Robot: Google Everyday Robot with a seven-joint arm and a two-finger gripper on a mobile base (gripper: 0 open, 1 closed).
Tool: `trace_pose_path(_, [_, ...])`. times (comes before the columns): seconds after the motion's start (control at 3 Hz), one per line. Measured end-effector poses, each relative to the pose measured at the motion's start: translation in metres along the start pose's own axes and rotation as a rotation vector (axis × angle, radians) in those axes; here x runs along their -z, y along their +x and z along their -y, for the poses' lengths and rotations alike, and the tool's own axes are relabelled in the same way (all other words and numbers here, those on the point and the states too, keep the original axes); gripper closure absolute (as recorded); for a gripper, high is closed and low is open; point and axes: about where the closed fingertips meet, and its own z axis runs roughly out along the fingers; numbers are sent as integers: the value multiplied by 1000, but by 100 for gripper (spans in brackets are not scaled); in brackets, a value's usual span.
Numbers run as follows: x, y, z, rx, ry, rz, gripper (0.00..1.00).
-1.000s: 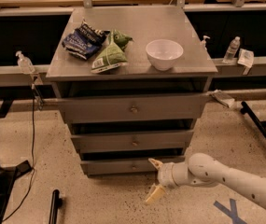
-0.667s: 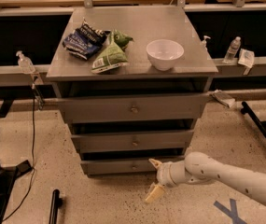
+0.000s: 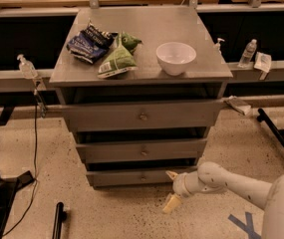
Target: Open bottom drawer
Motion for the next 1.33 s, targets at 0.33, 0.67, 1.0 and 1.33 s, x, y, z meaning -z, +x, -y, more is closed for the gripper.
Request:
trace_pose_path(0.33, [-31,32,39,30,9,-15,0])
trace_pose_path(0.67, [-31,32,39,30,9,-15,0])
trace_pose_path(1.0, [-33,30,45,70,27,-46,0])
trace_pose_path(1.33, [-34,35,60,114,67,-101,0])
